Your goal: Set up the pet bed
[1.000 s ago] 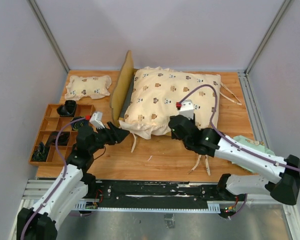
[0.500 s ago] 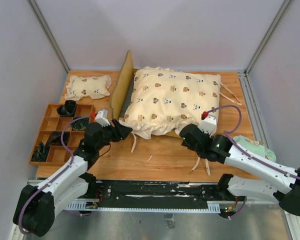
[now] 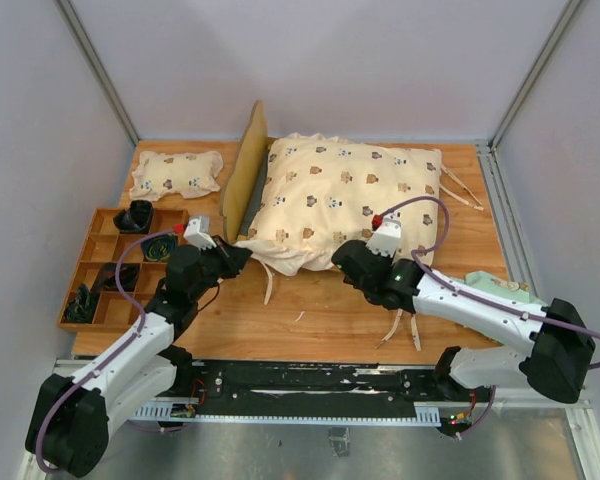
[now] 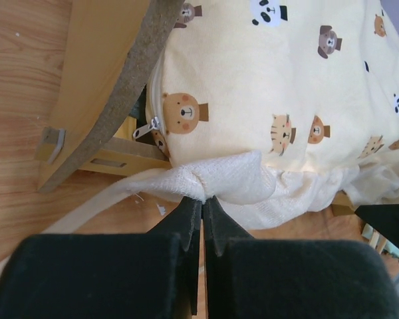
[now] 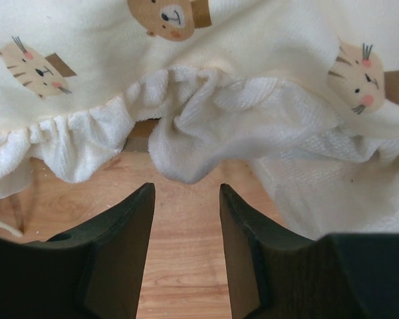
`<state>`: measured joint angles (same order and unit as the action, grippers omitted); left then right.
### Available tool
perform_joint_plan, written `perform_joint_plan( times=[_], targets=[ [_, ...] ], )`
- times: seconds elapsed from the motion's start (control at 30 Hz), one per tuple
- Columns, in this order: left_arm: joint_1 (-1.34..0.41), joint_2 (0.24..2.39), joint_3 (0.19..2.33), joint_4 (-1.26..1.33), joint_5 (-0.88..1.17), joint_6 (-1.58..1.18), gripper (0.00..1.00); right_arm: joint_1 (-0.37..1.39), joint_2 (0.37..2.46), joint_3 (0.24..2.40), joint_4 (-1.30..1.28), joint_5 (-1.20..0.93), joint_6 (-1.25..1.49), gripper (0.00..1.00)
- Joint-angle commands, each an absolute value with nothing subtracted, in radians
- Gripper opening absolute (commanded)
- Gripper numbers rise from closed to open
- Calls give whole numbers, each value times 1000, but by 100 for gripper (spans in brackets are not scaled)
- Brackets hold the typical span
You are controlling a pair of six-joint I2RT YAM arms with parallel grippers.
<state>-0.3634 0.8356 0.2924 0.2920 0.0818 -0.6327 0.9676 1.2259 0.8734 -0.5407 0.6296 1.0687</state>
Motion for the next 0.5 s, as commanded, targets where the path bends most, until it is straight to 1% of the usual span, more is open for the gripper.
perform_joint_plan(
  times=[0.0, 0.03, 0.07, 0.13, 0.17, 0.3, 0.47],
  targets=[
    [-368, 835, 309, 326, 39, -610, 0, 952, 1256, 914, -497, 743, 1002, 42],
    [-368, 839, 313, 324, 33, -607, 0, 945, 1261, 915, -496, 752, 984, 35],
    [-368, 843, 315, 322, 26, -607, 0, 934, 1262, 914, -496, 748, 960, 26],
    [-368, 846, 314, 322, 5, -613, 0, 909, 1252, 905, -496, 734, 929, 4],
    [-369, 848, 315, 322, -3, -613, 0, 899, 1243, 899, -496, 727, 910, 1],
    [-369, 850, 323, 297, -53, -613, 0, 891, 1160, 902, -532, 700, 796, 0],
    [-368, 856, 346, 251, -141, -606, 0, 890, 990, 894, -571, 595, 623, 0]
  ],
)
